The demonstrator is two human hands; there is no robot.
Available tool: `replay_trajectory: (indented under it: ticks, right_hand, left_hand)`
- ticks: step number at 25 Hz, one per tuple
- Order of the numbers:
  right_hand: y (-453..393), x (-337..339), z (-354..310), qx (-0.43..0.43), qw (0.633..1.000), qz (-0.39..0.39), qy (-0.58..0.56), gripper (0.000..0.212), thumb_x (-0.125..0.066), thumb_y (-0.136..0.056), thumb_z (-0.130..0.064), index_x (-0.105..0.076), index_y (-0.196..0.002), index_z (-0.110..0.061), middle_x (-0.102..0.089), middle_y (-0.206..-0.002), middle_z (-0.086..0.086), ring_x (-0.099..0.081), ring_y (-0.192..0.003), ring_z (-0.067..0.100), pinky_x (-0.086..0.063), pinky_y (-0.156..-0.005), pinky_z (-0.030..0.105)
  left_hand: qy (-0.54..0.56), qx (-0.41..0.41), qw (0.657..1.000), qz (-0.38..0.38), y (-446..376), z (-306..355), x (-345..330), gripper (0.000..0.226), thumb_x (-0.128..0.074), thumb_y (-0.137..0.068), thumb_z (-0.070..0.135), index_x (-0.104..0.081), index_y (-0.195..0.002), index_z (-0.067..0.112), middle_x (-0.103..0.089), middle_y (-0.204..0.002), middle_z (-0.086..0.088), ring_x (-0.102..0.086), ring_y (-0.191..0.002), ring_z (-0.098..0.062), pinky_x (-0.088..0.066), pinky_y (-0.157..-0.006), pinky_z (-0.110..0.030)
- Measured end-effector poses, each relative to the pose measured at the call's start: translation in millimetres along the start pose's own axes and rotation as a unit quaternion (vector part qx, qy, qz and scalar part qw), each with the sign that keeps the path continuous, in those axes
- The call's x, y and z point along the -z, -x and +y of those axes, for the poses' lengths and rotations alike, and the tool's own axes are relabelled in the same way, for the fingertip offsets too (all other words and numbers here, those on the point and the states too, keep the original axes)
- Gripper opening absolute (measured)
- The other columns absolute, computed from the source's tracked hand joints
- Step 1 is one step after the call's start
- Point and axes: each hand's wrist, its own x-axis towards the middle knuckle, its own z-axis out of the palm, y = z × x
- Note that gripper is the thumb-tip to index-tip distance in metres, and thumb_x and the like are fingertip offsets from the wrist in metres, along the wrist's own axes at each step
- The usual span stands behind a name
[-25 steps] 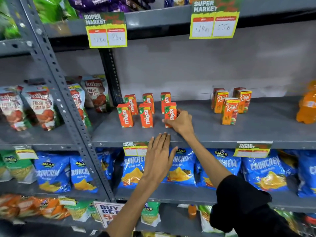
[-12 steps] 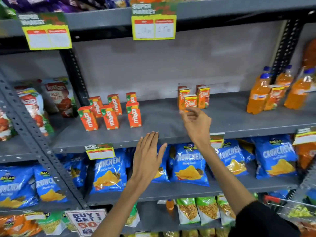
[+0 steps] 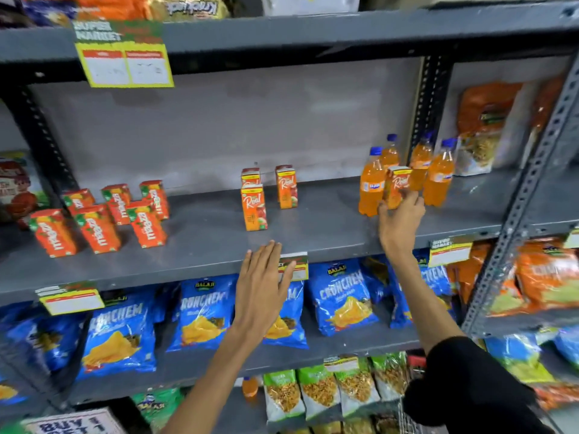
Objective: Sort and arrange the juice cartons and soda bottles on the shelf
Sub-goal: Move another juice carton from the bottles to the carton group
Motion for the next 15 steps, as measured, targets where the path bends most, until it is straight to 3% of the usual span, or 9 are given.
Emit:
replay_trajectory:
  ticks: [3,6,11,15]
  right_hand:
    - [-28.3,-1.1,13.9,-0.041,0.997,-0.046,0.037,0.066,-0.066,-0.092,-0.020,-0.033,-0.143,0.006,-0.042,-0.144,0.028,-0.042,-0.132,0.046,-0.037,-0.108,0.050]
    - [-51.5,-8.0,21.2,-0.060,0.994,-0.087,0.014,0.070,-0.070,-0.090,-0.016,-0.031,-0.145,0.005,-0.040,-0.148,0.028,-0.041,-0.136,0.045,-0.034,-0.111,0.048]
    - [-68.7,-15.6,28.5,-0.076,0.992,-0.094,-0.026,0.051,-0.072,-0.088,-0.014,-0.049,-0.130,0.001,-0.060,-0.132,0.026,-0.058,-0.121,0.045,-0.047,-0.099,0.046]
    - [-56.8,-8.5,30.2,-0.078,0.993,-0.052,-0.075,0.039,-0.076,-0.083,-0.012,-0.057,-0.117,-0.003,-0.068,-0.118,0.018,-0.065,-0.111,0.037,-0.045,-0.085,0.031]
  left_hand:
    - [-0.022,0.000,1.000,-0.002,-3.8,4.5,-7.8,0.056,-0.046,-0.103,0.045,-0.052,-0.143,0.008,-0.055,-0.149,-0.008,-0.048,-0.141,-0.024,-0.029,-0.124,-0.048]
    - [-0.044,0.006,0.999,-0.017,-10.1,5.5,-13.0,0.059,-0.039,-0.104,0.050,-0.048,-0.147,0.010,-0.050,-0.153,-0.006,-0.042,-0.145,-0.021,-0.026,-0.125,-0.047]
    - [-0.057,0.012,0.998,-0.011,-15.3,6.4,-20.0,0.057,-0.039,-0.104,0.048,-0.050,-0.146,0.011,-0.053,-0.151,-0.006,-0.044,-0.144,-0.022,-0.030,-0.123,-0.047]
    - [-0.059,0.014,0.998,-0.004,-15.6,5.1,-23.1,0.055,-0.043,-0.103,0.046,-0.052,-0.144,0.011,-0.055,-0.149,-0.007,-0.047,-0.141,-0.023,-0.034,-0.121,-0.048]
